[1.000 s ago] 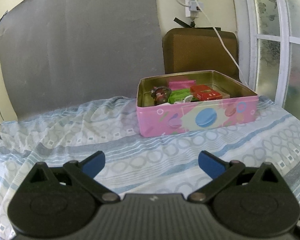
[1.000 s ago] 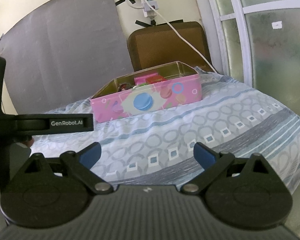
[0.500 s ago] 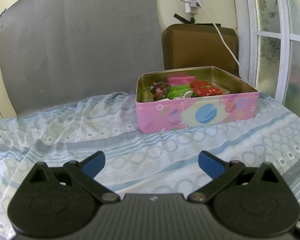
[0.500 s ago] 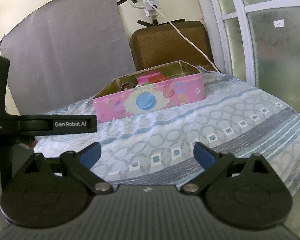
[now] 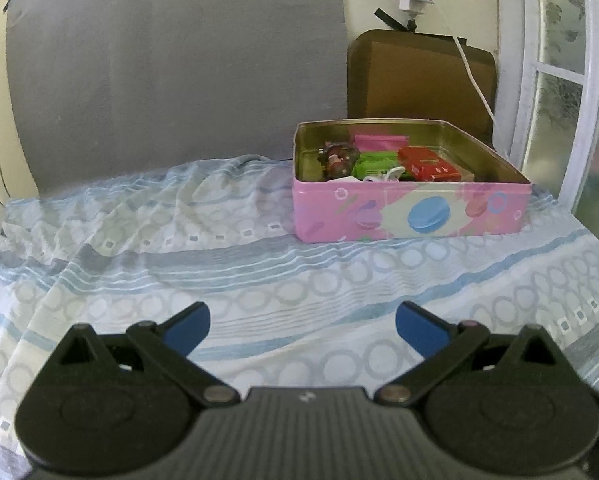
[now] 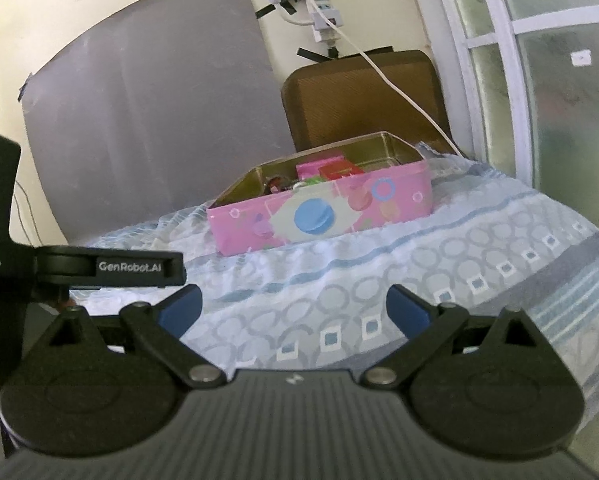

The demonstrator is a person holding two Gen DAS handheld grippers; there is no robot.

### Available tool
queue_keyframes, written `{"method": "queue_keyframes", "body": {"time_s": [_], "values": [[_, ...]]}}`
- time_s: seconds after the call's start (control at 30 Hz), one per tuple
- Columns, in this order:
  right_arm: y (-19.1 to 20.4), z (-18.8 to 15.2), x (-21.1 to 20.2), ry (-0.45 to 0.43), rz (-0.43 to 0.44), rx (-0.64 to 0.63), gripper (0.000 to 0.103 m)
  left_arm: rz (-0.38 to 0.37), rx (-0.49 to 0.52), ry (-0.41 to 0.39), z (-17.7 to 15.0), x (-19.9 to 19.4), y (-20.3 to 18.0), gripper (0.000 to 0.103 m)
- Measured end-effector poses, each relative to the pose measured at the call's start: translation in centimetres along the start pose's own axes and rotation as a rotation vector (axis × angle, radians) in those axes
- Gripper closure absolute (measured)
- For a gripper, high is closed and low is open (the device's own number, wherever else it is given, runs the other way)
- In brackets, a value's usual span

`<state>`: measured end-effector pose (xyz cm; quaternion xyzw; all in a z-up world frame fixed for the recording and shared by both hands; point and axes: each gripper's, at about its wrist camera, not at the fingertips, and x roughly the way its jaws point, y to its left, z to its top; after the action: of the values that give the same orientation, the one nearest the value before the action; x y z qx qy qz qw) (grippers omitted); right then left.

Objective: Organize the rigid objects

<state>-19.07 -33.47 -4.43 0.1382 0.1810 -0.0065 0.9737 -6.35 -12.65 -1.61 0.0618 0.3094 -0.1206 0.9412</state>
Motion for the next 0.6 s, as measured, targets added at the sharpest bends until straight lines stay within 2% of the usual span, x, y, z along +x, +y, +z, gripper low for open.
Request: {"method": "queue_keyframes", "body": {"time_s": [0.23,0.43,0.6], "values": [[-0.2,2.6,0.8,0.023,0.047,-0.047,0.003,0.039,-0.012,-0.009,0.4,-0.8,0.2,0.000],[-0.9,0.4,0.8,0.025,0.079,0.047,0.003,0.059,0.007,0.013,0.1,-0.8,-0.6,0.000],[-2.0,-0.1,-0.1,0.002,0.064,0.088,0.003,0.054,0.039,0.014,-0.2,-0.9,-2.1,0.000]]}}
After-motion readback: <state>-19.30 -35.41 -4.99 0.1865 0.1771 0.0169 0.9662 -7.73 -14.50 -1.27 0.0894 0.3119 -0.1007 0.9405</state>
